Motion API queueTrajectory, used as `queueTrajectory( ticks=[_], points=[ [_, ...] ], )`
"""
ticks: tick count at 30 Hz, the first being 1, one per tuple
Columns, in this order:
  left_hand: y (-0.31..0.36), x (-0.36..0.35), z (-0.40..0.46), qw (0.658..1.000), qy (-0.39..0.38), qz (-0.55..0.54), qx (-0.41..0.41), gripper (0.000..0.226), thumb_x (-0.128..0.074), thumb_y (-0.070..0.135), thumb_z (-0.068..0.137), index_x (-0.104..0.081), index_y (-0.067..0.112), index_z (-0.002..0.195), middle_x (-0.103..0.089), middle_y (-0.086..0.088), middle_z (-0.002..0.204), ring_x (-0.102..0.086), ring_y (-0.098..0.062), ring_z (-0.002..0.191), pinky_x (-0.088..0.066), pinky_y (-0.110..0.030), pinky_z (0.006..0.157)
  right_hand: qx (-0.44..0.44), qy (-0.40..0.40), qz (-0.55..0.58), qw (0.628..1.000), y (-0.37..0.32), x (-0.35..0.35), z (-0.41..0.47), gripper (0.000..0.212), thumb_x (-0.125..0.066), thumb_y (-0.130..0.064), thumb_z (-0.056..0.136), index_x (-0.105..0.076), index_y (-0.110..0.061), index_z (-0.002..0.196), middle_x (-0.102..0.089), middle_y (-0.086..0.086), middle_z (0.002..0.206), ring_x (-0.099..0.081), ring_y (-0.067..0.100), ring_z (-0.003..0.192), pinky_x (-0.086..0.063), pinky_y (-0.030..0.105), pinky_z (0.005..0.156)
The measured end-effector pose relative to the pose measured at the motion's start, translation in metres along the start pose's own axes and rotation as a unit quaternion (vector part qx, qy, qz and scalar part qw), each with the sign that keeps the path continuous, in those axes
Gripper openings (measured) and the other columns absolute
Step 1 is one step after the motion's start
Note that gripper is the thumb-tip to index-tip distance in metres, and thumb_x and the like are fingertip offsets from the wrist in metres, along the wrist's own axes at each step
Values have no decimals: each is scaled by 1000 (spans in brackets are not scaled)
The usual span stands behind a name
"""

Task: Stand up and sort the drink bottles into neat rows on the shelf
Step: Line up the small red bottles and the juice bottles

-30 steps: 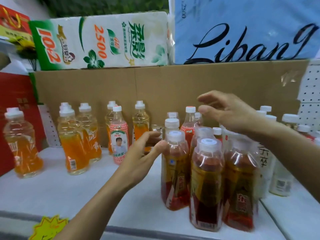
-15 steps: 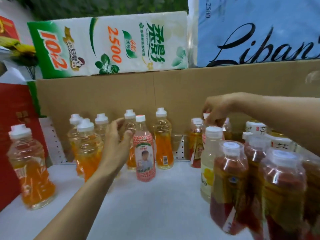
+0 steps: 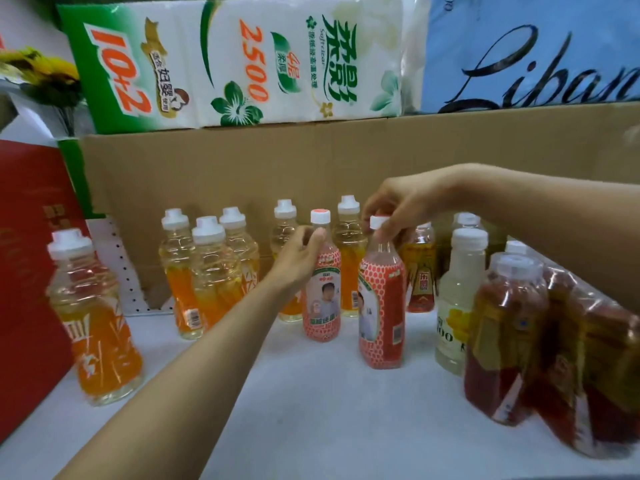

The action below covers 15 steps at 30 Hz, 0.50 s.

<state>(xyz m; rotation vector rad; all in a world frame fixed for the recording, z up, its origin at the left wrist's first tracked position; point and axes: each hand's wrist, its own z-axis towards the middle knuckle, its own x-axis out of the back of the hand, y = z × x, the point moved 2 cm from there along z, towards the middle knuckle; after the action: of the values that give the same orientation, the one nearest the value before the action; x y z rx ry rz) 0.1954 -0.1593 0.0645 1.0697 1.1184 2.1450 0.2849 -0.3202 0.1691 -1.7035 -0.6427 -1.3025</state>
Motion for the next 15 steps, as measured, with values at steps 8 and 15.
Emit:
queueTrajectory(
  ticks=[8, 15],
  points=[
    [12, -5, -26, 975, -1, 147, -165, 29, -36, 46, 103, -51, 22, 96, -58, 8, 91, -55, -8, 83, -41, -26, 67, 35, 74, 15, 997, -15, -25, -41, 21, -62, -25, 94, -65, -30, 114, -70, 5, 102, -70, 20, 88, -60, 34, 76],
    [-1, -3, -40, 989, 40, 11, -144, 38, -34, 57, 99, -53, 24, 101, -62, 4, 96, -62, -14, 91, -54, -38, 79, 40, 295, 308, 904, 3, -115, -51, 63, -70, -40, 86, -33, -34, 136, -55, -20, 111, -58, -2, 100, -49, 25, 87]
  ],
)
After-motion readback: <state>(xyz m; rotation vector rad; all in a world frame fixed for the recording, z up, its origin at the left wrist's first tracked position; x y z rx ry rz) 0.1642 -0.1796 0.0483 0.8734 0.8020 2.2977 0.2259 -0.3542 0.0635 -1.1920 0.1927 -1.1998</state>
